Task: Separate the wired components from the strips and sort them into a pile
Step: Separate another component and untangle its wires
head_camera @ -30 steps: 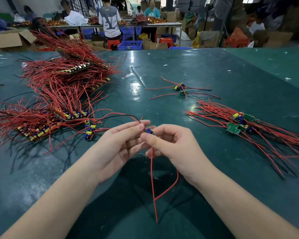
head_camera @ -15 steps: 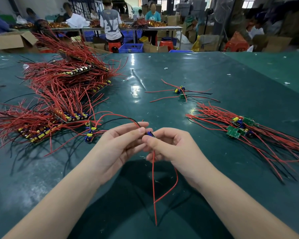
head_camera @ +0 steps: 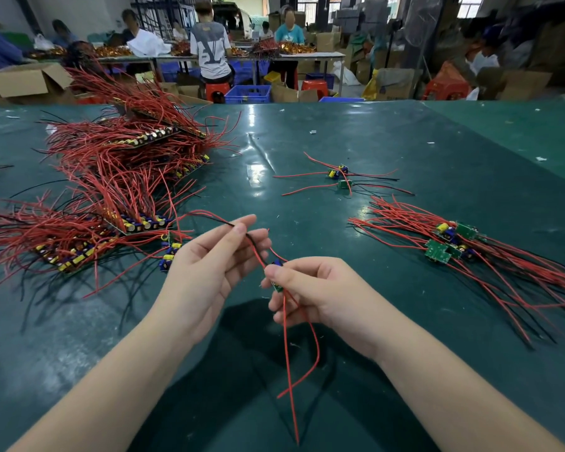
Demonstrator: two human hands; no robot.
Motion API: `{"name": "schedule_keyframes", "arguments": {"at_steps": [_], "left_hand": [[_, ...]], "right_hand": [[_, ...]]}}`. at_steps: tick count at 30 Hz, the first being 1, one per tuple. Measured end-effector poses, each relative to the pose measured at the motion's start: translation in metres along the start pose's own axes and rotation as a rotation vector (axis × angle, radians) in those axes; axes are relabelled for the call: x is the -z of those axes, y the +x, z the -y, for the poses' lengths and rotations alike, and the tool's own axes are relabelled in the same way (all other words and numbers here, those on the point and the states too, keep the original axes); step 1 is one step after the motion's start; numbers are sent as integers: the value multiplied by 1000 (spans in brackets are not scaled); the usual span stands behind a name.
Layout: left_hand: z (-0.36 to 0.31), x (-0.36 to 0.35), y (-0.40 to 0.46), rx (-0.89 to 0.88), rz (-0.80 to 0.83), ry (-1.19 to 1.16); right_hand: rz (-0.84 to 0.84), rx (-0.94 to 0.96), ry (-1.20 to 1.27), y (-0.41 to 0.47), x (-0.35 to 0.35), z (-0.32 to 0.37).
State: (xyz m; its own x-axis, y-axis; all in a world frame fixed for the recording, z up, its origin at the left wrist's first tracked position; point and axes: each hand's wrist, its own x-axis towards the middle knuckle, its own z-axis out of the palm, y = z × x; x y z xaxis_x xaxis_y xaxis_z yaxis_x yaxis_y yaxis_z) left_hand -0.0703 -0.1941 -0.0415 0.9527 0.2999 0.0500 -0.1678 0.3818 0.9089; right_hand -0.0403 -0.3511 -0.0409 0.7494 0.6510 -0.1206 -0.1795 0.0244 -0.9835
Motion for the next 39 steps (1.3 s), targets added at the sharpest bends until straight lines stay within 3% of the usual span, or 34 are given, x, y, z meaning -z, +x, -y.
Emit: {"name": "schedule_keyframes", "arguments": {"at_steps": [22,35,39], "left_hand": [[-10,14,10,-108,-158,12],[-16,19,16,17,-129,60],[-20,18,16,30,-115,-28]], "right_hand": [[-27,-16,-33,1,7,2],[-189,-53,-35,8,24,6],[-198,-94,-1,8,28,8]]}}
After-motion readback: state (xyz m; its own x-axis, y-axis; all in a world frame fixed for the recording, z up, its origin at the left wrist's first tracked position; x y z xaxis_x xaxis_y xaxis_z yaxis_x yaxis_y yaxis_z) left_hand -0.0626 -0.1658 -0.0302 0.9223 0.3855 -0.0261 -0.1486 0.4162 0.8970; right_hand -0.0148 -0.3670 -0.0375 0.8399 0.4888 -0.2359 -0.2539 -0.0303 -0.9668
